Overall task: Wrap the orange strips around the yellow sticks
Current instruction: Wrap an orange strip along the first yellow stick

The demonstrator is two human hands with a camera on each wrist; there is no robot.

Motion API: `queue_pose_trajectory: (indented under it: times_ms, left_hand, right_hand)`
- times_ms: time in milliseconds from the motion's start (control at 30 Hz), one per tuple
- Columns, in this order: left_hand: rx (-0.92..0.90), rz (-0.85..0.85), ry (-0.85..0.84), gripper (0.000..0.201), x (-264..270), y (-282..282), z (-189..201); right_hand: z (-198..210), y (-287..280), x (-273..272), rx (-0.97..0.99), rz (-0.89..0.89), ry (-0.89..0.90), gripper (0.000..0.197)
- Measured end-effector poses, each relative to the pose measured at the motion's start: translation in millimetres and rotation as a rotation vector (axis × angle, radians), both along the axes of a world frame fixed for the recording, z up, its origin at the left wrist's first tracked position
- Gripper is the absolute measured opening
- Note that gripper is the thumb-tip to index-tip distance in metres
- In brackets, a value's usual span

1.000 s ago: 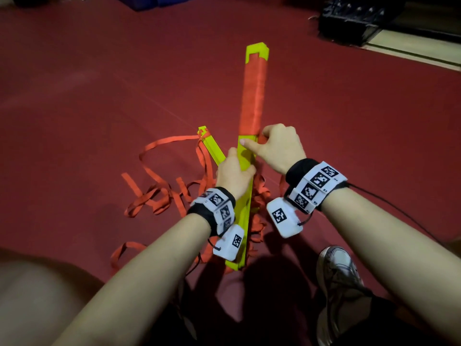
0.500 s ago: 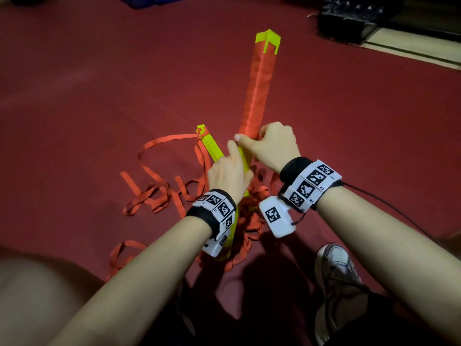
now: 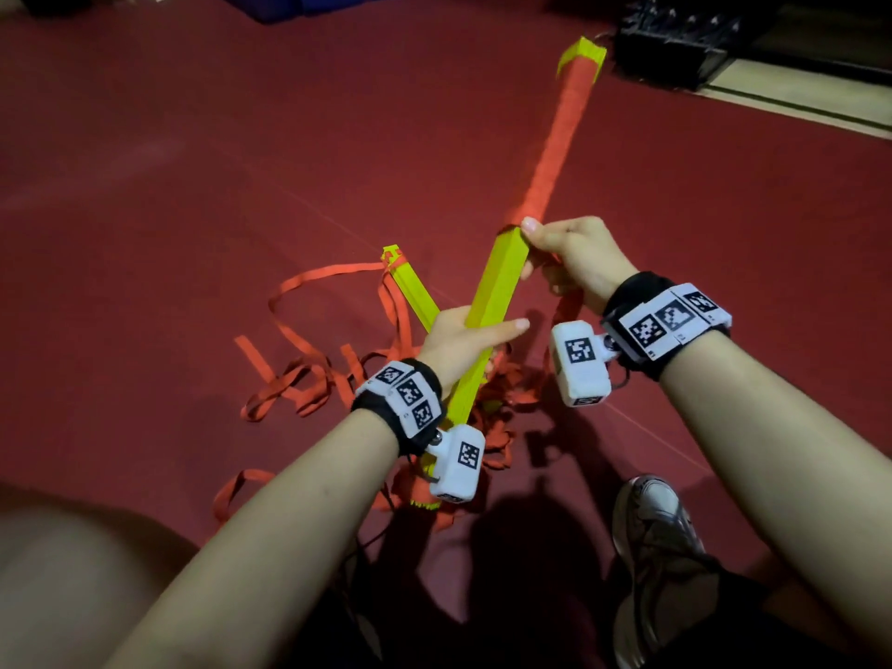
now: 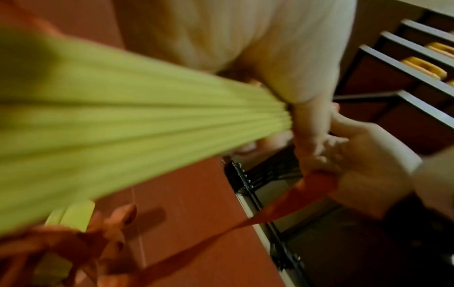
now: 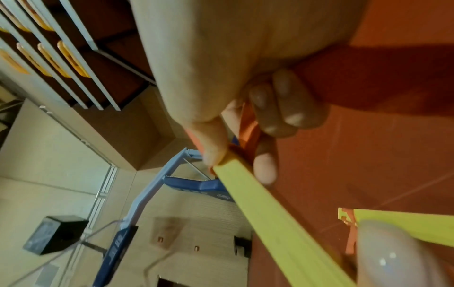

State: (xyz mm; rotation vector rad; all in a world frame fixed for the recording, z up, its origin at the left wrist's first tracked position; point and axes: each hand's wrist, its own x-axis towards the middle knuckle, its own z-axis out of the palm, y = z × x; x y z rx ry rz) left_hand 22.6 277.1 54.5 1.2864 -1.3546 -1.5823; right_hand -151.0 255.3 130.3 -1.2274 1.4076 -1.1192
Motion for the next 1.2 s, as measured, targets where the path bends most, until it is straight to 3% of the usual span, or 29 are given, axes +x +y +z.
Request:
queue_pose_trajectory:
  times_ms: [133,200,267,367,433,500,567,667,767,833,1000,1100,1200]
  left_hand:
    - [-0.292,0.110,-0.573,0.053,-2,-5,-8]
    - [-0.332,0.103,-0.711,0.057,-1,-5,-10]
    - [-0.285,0.004,-0.539,0.053,1,-6,-12]
    - [0.108,-0.186,0.017,0.021,4,0,-6]
    - [0.316,-0.263,0.190,0.014,4,8,0]
    - [0.374,-0.268,0.261,0.011,3,11,1]
    - [0.354,-0.233,0.249,0.022,3,10,0]
    - [0.241,-0.227,0.173,0.031,5,8,-2]
    - [0.150,-0.227,0.097,0.036,7,8,-5]
    - [0.112,-0.191,0.075,0.031,8,9,-5]
    - [0.050,-0.004,0.037,0.027,11,1,-6]
    - [-0.083,0.097,-0.120,0.035,12,-4,-4]
    - [-0.179,0.089,-0.320,0.035,14,-8,-15]
  right_hand:
    - [-11,-7,0,0.045,-0.106,0.240,0.042]
    - [-20,-7,1,0.058,-0.164,0.242,0.039]
    - [-22,-7,-2,0.069,-0.151,0.133,0.038]
    - [-19,-3,-7,0.074,-0.036,0.025,0.033]
    - [-17,1,-4,0.038,0.072,-0.006,0.037]
    - [-11,5,0,0.019,0.149,-0.015,0.033]
    - [-6,4,1,0.025,0.160,0.012,0.026]
    - [-3,-4,-4,0.008,0.033,0.157,0.015]
    - [-4,-10,-13,-0.066,-0.065,0.662,0.024]
    - [-6,-10,-19,-0.047,-0.090,0.869,0.019]
    - [-15,-5,-26,-0.017,-0.201,0.749,0.023]
    - [-9,2,-13,-0.085,-0.202,0.603,0.023]
    - [-7,7,5,-0.154,-0.077,0.544,0.019]
